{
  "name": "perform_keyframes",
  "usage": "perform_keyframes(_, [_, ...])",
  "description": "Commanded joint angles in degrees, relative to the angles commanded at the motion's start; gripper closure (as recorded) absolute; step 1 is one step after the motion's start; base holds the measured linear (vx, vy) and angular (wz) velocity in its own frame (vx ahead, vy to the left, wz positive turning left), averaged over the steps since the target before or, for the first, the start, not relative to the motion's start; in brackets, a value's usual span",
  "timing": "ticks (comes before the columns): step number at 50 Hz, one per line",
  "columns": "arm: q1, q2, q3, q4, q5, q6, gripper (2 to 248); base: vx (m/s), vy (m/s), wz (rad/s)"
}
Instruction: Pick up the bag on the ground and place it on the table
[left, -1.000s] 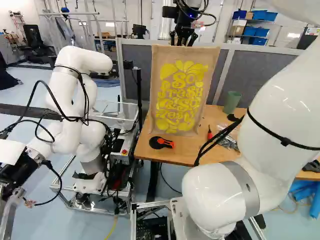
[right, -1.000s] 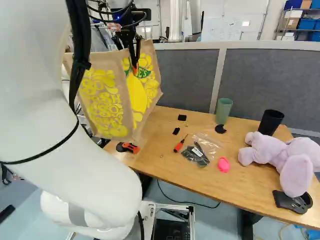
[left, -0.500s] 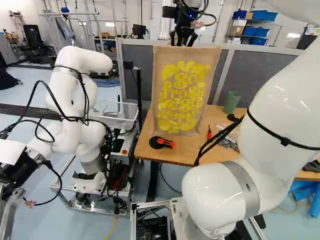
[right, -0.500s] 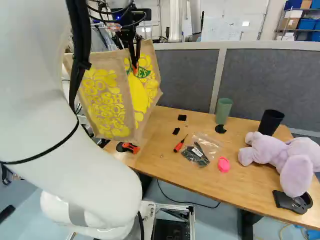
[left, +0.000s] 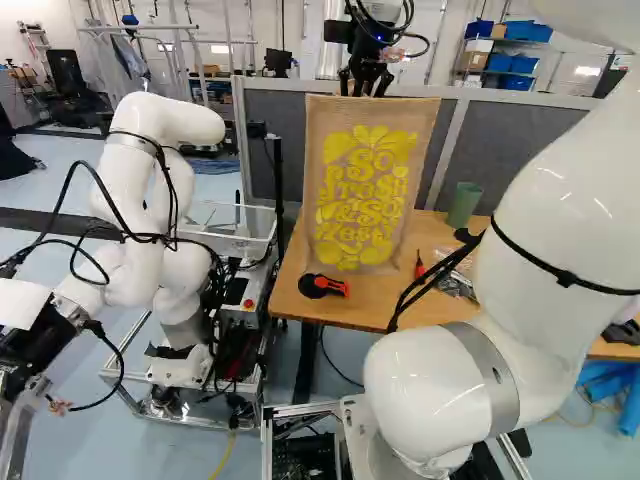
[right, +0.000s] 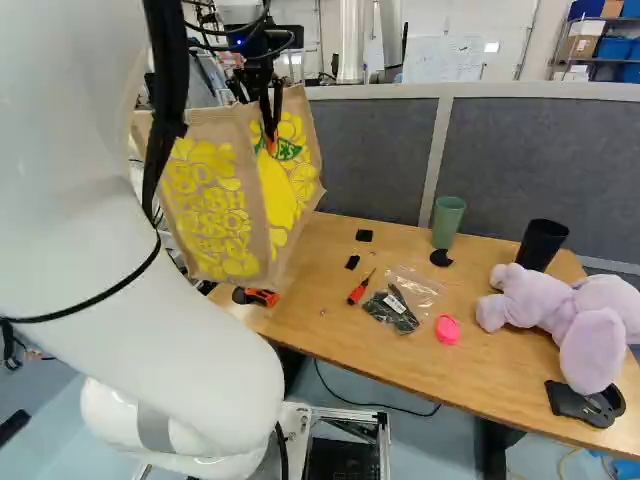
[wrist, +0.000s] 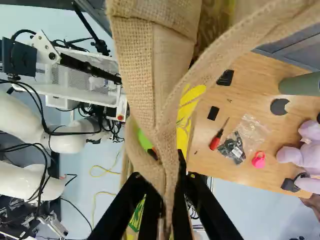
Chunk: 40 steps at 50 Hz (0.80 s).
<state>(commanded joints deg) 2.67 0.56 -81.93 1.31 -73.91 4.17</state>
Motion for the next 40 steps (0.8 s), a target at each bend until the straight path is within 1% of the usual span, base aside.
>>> perform_keyframes(21, [-0.06, -4.11, -0.24, 0.0, 0.0, 0.0, 225, 0.0, 0.0, 0.0])
perform_keyframes(40, [-0.19, -9.78, -2.74, 0.0, 0.46, 0.0, 225, 0.0, 0.0, 0.0])
